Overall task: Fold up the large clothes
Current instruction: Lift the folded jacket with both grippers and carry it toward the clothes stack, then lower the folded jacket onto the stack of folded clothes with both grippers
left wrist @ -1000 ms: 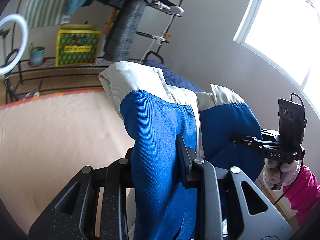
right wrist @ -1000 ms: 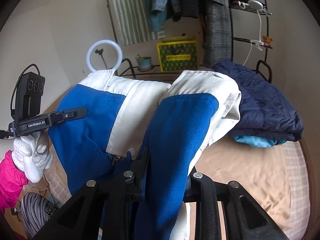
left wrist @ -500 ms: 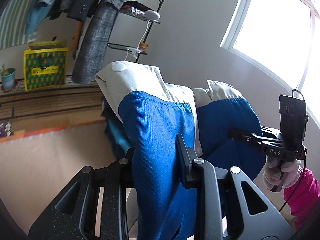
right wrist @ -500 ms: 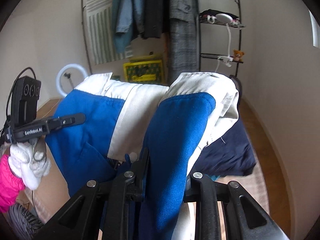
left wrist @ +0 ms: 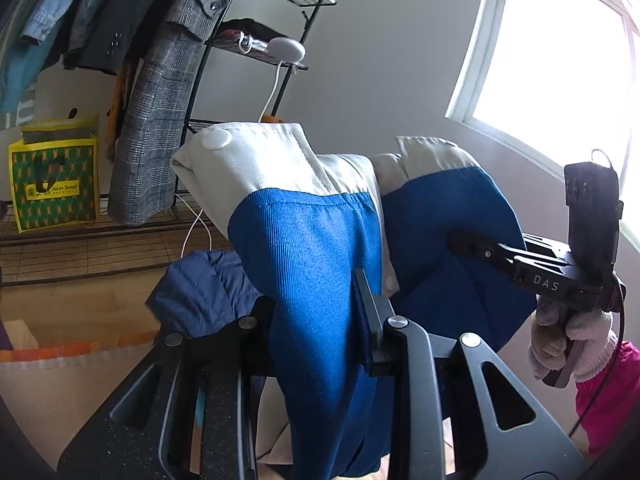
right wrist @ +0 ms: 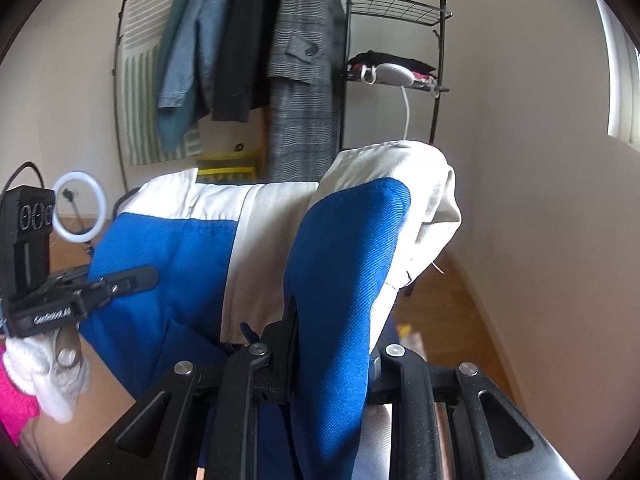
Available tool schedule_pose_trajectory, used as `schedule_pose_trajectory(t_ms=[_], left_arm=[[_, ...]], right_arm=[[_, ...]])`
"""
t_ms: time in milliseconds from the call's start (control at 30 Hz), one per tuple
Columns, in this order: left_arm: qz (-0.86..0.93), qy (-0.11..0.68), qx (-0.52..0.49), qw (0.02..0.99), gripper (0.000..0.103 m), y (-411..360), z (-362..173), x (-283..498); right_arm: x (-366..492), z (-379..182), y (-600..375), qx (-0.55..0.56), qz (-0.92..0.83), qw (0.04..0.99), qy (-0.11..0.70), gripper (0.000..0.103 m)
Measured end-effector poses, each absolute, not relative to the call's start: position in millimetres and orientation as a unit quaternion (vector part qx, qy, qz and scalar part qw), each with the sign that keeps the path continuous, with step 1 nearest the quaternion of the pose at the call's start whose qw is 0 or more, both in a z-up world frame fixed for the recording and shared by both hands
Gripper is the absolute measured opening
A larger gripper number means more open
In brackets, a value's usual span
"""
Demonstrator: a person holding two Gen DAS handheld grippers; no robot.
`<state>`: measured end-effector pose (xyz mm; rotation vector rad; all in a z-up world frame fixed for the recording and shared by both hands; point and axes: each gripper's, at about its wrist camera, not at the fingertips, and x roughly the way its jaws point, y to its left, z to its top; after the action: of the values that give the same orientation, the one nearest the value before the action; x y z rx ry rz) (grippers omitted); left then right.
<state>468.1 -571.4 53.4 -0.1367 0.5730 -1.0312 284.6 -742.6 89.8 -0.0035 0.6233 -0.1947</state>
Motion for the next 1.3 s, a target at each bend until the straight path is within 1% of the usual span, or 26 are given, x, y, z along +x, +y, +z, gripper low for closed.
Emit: schedule_pose_trajectory(t_ms=[133,300,367,433,467,500,533,600,667,700,767,800,933,1033,1133,1300], left_arm=[[-0.474,0.304,-0.092,0.821,0.026,-581.1,17.7,490.9],[-0.445,0.341,-0.082,0.824,0.026,-588.0,-25.9,517.6],[-0.430,0.357,-0.081,0.825,0.026,-589.3,-43.1,528.3],[-0.416,0.369,-0.085,0.827,0.026,-588.8,-56.6,536.3],[-0.410,0.372,-0.089,0.828,0.028,-587.9,-62.4,540.1],[-0.403,0.377,-0.089,0.829,0.032,-588.5,-67.4,544.3],[-0.398,0.380,-0.085,0.831,0.035,-590.6,-69.6,546.4],[-0.381,0.377,-0.063,0.842,0.045,-592.9,-71.5,546.7],[-0.365,0.373,-0.058,0.851,0.047,-592.1,-76.0,546.0],[-0.361,0.374,-0.058,0.852,0.052,-591.2,-78.9,544.9],[-0.341,0.372,-0.029,0.863,0.058,-594.4,-85.7,542.7],[-0.337,0.374,-0.022,0.864,0.058,-594.3,-87.1,543.1],[-0.329,0.366,-0.021,0.870,0.058,-580.2,-74.3,535.9],[-0.326,0.350,-0.005,0.878,0.057,-568.3,-53.9,523.9],[-0.331,0.338,-0.007,0.881,0.057,-550.7,-27.2,509.1],[-0.340,0.304,0.000,0.890,0.057,-518.0,31.6,469.3]], right_arm=[[314.3,69.4,-760.1,-0.007,-0.097,0.945,0.312,0.022],[348.0,16.2,-781.4,0.021,-0.093,0.937,0.336,0.023],[359.3,-5.9,-788.2,0.012,-0.109,0.928,0.357,0.030],[369.0,-22.8,-798.5,-0.010,-0.171,0.909,0.379,0.050],[372.4,-28.2,-802.9,-0.016,-0.195,0.902,0.384,0.055],[373.0,-32.3,-806.5,-0.020,-0.220,0.896,0.385,0.061],[371.4,-36.0,-810.4,-0.017,-0.235,0.894,0.382,0.062],[367.0,-43.5,-814.3,-0.002,-0.233,0.894,0.384,0.061],[370.9,-59.6,-813.1,-0.024,-0.249,0.876,0.413,0.059],[373.8,-67.3,-813.4,-0.035,-0.256,0.867,0.426,0.059],[373.9,-73.4,-813.7,-0.027,-0.255,0.865,0.430,0.059],[372.3,-72.2,-813.9,-0.018,-0.255,0.868,0.426,0.059],[358.0,-57.0,-814.6,0.014,-0.251,0.880,0.403,0.059],[341.7,-40.6,-809.1,0.031,-0.252,0.889,0.380,0.061],[332.1,-19.3,-803.4,0.051,-0.250,0.896,0.363,0.061],[308.0,25.6,-774.1,0.046,-0.242,0.906,0.344,0.061]])
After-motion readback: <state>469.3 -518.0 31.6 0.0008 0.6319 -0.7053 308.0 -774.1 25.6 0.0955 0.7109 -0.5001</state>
